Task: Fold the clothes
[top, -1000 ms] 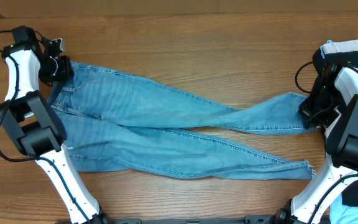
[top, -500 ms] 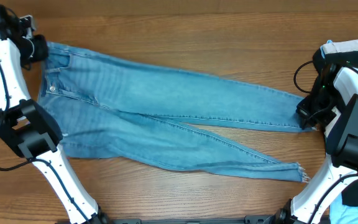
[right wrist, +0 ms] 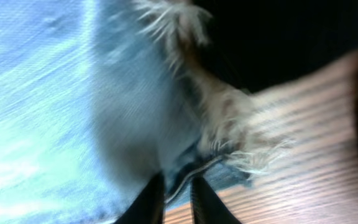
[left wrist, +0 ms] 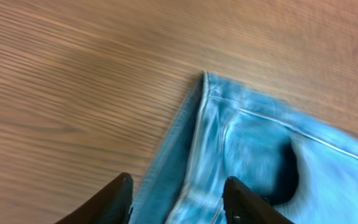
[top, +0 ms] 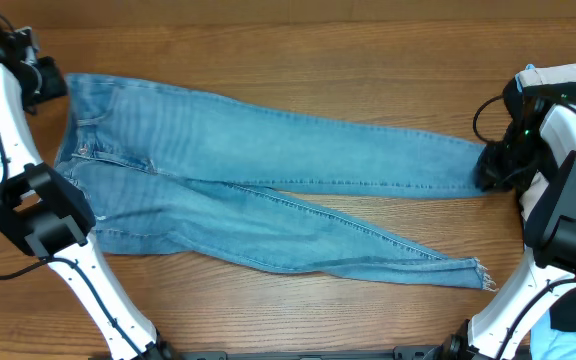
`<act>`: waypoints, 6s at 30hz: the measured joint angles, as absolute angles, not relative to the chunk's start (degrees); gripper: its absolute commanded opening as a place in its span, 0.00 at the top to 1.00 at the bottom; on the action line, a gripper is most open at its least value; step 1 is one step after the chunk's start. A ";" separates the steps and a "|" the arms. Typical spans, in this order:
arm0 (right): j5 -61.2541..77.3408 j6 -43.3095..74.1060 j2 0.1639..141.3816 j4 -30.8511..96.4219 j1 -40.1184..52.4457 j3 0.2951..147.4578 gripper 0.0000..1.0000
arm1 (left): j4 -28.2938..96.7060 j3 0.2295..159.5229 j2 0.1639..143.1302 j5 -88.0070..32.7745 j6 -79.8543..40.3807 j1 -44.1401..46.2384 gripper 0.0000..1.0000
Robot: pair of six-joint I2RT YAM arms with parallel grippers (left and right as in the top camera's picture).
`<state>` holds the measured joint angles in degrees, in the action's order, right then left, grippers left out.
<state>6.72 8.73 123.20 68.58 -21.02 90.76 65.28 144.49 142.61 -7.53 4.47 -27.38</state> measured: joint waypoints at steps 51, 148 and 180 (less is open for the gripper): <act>25.30 28.99 140.38 28.88 -3.27 108.90 0.60 | 87.68 151.33 141.01 -22.55 12.21 -4.99 0.67; 18.90 22.50 89.01 68.07 -27.05 50.13 0.59 | 54.52 84.38 117.99 -0.01 -4.38 -41.28 0.49; 24.56 17.10 89.03 53.67 -26.17 56.80 0.68 | 55.07 84.38 117.99 -0.19 -4.38 -41.28 0.48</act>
<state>24.56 17.10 89.03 53.67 -26.17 56.80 55.07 84.38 117.99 -0.19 -4.38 -41.28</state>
